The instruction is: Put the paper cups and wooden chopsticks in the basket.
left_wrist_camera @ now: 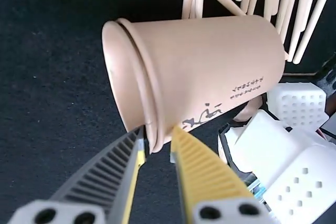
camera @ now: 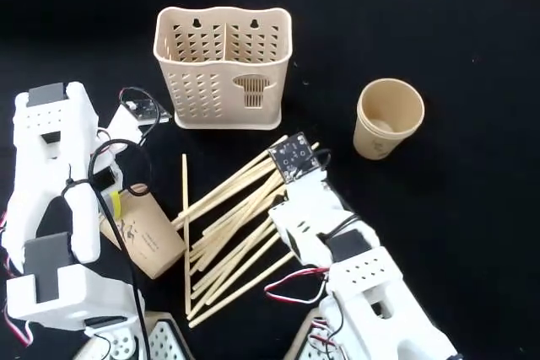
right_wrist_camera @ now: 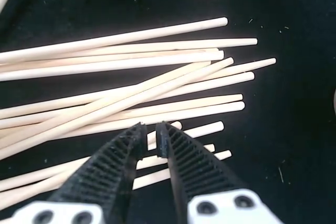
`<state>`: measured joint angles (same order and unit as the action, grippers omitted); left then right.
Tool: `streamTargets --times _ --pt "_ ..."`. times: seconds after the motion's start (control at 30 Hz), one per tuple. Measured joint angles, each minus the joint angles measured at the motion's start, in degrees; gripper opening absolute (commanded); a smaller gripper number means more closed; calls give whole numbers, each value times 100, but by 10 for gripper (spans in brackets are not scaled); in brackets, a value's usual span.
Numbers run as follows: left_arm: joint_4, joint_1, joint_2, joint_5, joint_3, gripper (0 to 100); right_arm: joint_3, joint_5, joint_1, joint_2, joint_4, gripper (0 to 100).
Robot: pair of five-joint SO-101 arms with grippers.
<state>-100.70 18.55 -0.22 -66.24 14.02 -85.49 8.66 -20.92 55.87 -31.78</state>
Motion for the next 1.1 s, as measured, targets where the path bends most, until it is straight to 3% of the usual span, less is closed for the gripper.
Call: streamTargets --times 0.33,0.57,0.83,1.0,1.1 --pt "9 18 -1363 132 0 30 0 0 0 0 0 56" --pt "53 448 -2523 149 0 30 0 0 0 0 0 56" --pt "53 1099 -2699 -466 9 33 0 0 0 0 0 56" --pt "53 967 -2699 -527 510 33 0 0 0 0 0 56" --pt "53 598 -2558 -97 651 41 0 0 0 0 0 56"
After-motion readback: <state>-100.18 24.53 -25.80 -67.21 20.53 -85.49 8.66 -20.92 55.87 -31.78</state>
